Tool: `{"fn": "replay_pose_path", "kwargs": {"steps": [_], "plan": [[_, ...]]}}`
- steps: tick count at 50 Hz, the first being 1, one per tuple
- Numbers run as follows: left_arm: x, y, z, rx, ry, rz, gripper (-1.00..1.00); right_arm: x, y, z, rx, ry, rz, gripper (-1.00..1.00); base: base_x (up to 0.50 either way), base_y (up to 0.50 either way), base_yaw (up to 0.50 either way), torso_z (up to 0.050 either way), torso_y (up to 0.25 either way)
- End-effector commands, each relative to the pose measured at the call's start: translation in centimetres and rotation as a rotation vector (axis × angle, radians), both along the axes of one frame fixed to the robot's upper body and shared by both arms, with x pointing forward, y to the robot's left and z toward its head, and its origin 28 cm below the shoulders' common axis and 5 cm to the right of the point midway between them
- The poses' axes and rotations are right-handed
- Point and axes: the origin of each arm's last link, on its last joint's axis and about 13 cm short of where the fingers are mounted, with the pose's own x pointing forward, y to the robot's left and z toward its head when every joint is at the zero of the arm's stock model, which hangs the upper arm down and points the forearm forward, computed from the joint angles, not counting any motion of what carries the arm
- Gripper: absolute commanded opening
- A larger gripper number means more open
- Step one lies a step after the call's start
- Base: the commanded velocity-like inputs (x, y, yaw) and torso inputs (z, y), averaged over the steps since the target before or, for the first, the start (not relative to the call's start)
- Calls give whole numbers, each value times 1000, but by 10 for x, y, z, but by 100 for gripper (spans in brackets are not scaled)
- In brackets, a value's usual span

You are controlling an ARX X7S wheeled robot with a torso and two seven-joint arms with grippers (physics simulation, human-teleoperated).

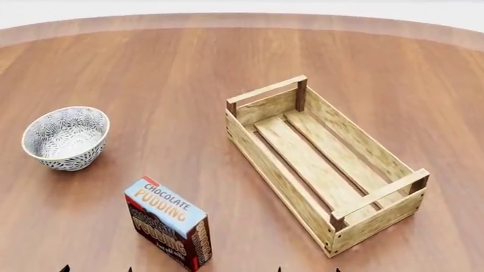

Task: Pick up the chocolate pudding and put it in the tray.

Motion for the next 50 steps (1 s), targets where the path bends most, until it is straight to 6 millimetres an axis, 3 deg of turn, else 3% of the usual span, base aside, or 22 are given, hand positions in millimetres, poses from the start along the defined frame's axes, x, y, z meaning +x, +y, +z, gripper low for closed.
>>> {"fn": "replay_pose_path", "kwargs": {"steps": [1, 29, 36, 43, 44, 45, 50], "plan": [[-1, 0, -1, -2, 2, -2, 100, 0, 0, 0, -1, -1, -2, 100, 273, 51, 0, 0, 0], [-2, -2, -1, 4, 4, -5, 100, -4, 2, -4, 44, 33, 49, 100, 223, 46, 0, 0, 0], [-3, -3, -5, 6, 10, -14, 100, -24, 1, -24, 21, 78, 210, 100, 0, 0, 0, 0, 0], [-4, -3, -7, 7, 14, -17, 100, -36, -4, -38, 21, 102, 257, 100, 0, 0, 0, 0, 0], [-5, -4, -8, 3, 18, -15, 100, -42, 2, -52, 12, 122, 415, 100, 0, 0, 0, 0, 0], [-5, -4, -8, 4, 18, -15, 100, -43, 3, -54, 7, 128, 425, 100, 0, 0, 0, 0, 0], [-6, -4, -10, 4, 19, -16, 100, -44, 3, -54, 2, 130, 437, 100, 0, 0, 0, 0, 0]]}}
